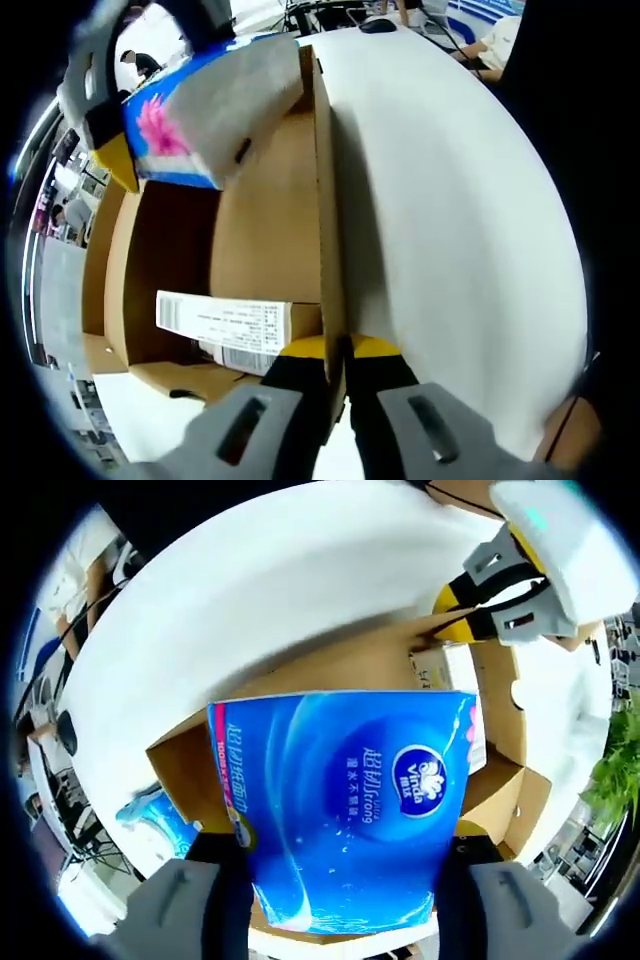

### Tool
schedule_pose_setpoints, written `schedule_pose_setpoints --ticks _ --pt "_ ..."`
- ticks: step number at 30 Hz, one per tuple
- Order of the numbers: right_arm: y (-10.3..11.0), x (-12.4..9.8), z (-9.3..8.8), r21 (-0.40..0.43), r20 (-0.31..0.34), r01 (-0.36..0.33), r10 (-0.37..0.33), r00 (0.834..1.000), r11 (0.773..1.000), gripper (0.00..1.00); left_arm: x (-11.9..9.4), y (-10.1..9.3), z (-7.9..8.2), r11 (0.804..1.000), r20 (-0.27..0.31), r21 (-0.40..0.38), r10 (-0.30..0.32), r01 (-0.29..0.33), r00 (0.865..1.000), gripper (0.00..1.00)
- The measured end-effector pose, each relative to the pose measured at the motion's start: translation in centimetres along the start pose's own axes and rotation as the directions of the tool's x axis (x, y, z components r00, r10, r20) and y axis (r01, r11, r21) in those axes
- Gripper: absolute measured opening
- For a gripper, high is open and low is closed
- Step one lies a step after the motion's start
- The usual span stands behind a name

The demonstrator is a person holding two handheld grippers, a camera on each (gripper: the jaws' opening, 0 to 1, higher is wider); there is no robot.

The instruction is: Operate the shoe box by opening the lid, removing the specified soft item, and placing it in the target area until the item is outside and the box remains undamaged.

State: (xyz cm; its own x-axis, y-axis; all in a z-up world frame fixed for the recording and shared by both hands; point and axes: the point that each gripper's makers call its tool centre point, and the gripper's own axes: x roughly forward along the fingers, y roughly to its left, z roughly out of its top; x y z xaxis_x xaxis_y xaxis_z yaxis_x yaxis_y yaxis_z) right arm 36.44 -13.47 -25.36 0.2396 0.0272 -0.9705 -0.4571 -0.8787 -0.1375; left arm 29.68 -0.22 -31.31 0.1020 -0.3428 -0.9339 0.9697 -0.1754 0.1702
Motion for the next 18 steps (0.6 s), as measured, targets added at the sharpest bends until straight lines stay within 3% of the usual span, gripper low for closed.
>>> schedule_pose_setpoints --ticks 6,18 --pt "1.2 -0.4 -1.3 0.026 -0.048 -0.017 0.018 0.999 1.0 0.74 0.0 0.0 0.0 1.0 -0.002 -0.001 0.0 0.0 1.0 0.04" --pt "2.9 -2.1 -2.0 0.118 -0.061 -0.014 0.021 0.998 0.993 0.73 0.0 0.0 -0.1 1.0 -0.002 -0.002 0.001 -0.001 1.0 0.04"
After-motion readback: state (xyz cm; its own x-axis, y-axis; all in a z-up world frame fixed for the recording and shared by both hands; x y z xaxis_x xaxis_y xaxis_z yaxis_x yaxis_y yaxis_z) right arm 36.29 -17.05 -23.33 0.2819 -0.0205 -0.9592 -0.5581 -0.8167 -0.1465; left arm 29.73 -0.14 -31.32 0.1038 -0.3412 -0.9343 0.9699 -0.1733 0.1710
